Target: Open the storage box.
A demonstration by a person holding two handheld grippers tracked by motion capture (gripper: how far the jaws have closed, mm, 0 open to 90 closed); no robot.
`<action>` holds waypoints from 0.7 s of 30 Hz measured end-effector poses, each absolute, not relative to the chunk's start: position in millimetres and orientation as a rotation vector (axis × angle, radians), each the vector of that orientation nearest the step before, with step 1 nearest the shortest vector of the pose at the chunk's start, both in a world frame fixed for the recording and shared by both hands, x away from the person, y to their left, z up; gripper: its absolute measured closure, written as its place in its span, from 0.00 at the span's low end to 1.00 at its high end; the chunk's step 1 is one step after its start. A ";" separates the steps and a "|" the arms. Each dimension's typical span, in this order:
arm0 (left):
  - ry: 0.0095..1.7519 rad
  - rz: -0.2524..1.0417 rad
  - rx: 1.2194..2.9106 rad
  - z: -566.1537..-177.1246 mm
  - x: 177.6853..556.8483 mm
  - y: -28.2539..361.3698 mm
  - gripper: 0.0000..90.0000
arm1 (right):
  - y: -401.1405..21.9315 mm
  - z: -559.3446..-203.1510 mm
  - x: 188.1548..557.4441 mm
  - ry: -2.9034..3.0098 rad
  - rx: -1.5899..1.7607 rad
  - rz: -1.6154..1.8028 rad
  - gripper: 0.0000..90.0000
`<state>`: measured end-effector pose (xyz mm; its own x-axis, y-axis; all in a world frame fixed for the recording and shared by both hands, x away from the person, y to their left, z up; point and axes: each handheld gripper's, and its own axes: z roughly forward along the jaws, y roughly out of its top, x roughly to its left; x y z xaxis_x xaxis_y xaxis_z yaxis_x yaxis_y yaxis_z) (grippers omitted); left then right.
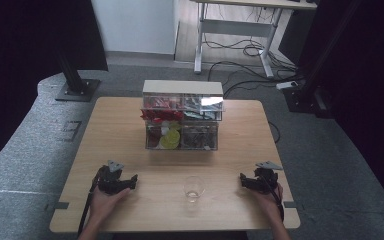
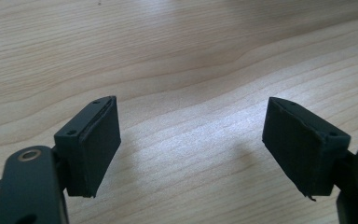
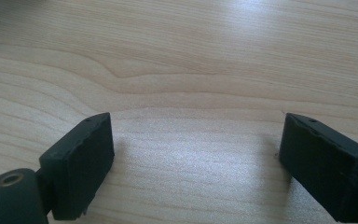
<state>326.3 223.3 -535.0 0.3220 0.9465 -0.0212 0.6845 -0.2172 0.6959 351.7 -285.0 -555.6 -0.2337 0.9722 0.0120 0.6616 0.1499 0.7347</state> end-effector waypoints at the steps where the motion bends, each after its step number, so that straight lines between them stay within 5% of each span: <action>1: 1.430 0.554 1.977 -534.7 326.4 223.4 0.22 | -285.0 -555.6 351.7 1.961 1.554 0.870 0.12; 12: 1.397 0.578 1.903 -531.0 326.0 219.7 0.28 | -284.9 -555.5 351.1 1.957 1.555 0.872 0.13; 21: 1.360 0.576 1.856 -517.0 324.2 224.9 0.64 | -285.5 -555.4 349.5 1.945 1.562 0.872 0.15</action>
<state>324.2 224.9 -517.0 0.3341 0.9398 -0.0724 0.6015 -0.1534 0.7840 349.5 -285.5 -555.4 -0.2216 0.9750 0.0144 0.6593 0.1390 0.7389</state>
